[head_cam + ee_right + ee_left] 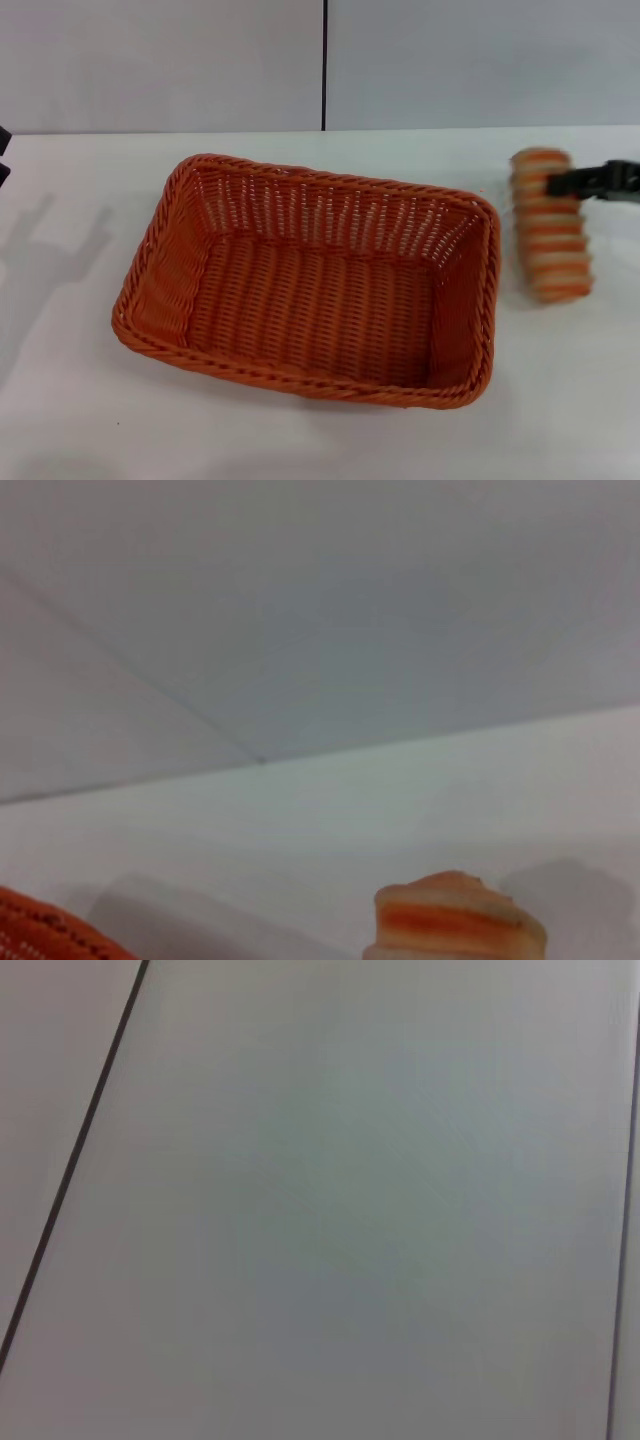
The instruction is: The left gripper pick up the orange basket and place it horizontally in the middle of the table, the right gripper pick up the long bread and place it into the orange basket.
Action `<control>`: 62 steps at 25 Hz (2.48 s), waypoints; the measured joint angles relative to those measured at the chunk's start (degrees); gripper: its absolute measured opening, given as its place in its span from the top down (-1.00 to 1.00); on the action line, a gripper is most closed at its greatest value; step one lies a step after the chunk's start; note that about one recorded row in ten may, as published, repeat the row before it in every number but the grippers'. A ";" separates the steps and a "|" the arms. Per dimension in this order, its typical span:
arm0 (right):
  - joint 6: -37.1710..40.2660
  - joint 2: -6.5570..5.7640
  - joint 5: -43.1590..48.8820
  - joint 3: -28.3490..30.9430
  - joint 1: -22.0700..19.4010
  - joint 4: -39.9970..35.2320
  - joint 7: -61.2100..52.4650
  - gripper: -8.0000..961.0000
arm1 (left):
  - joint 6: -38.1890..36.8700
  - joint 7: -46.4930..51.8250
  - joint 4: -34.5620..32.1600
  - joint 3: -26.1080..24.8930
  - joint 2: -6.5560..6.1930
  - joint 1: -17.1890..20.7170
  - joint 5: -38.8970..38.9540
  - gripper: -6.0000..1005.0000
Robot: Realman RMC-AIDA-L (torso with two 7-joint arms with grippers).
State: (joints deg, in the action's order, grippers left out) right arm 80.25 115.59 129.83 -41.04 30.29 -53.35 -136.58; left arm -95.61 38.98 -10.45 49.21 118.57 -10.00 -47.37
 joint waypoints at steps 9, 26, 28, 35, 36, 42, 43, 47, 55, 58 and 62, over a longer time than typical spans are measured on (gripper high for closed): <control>9.12 1.90 -6.70 1.77 -6.31 -24.74 -5.54 0.24 | -1.87 0.04 0.89 -0.06 -0.07 0.61 0.09 -0.63; 14.50 3.14 -24.18 -19.49 4.72 -7.38 9.34 0.50 | -3.56 0.05 1.74 -0.24 -0.18 0.47 0.08 -0.63; 12.17 3.14 -24.18 -20.11 7.51 -0.54 12.56 0.52 | -3.58 0.05 1.65 -0.26 -0.18 0.20 0.08 -0.63; 7.35 3.25 -26.10 -19.71 9.60 6.81 21.41 0.63 | -4.01 0.05 1.44 -0.34 -0.23 0.32 0.08 -0.63; 7.36 3.25 -26.78 -19.70 9.46 6.82 21.91 0.56 | -4.01 0.05 1.44 -0.34 -0.23 0.32 0.08 -0.63; 9.19 3.14 -28.81 -19.34 8.64 5.69 22.23 0.11 | -4.10 -0.22 1.24 -0.53 -0.27 0.55 0.08 -0.63; 9.19 3.14 -28.81 -19.34 8.64 5.69 22.23 0.03 | -4.15 -0.23 1.19 -0.53 -0.27 0.55 0.08 -0.63; 12.58 3.08 -30.13 -18.59 5.43 -0.36 22.19 -0.24 | -4.36 -0.30 1.14 -0.53 -0.27 0.48 0.08 -0.63; 11.42 3.36 -47.55 -15.91 -8.72 -6.29 35.52 -0.33 | -4.87 -4.36 1.45 -1.16 -0.33 0.83 0.09 -0.63; 11.23 3.45 -61.42 -15.59 -13.20 3.81 51.10 -0.33 | -4.71 -7.42 1.61 -1.31 -0.24 1.07 0.08 -0.63; 11.73 3.39 -78.72 -15.49 -15.19 23.33 77.77 -0.33 | -5.19 -8.12 1.66 -1.90 -0.42 1.25 0.08 -0.63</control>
State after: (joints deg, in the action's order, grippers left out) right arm 91.98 118.98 51.11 -56.53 15.11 -30.03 -58.81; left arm -100.80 30.86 -8.79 47.31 118.15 -8.75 -47.29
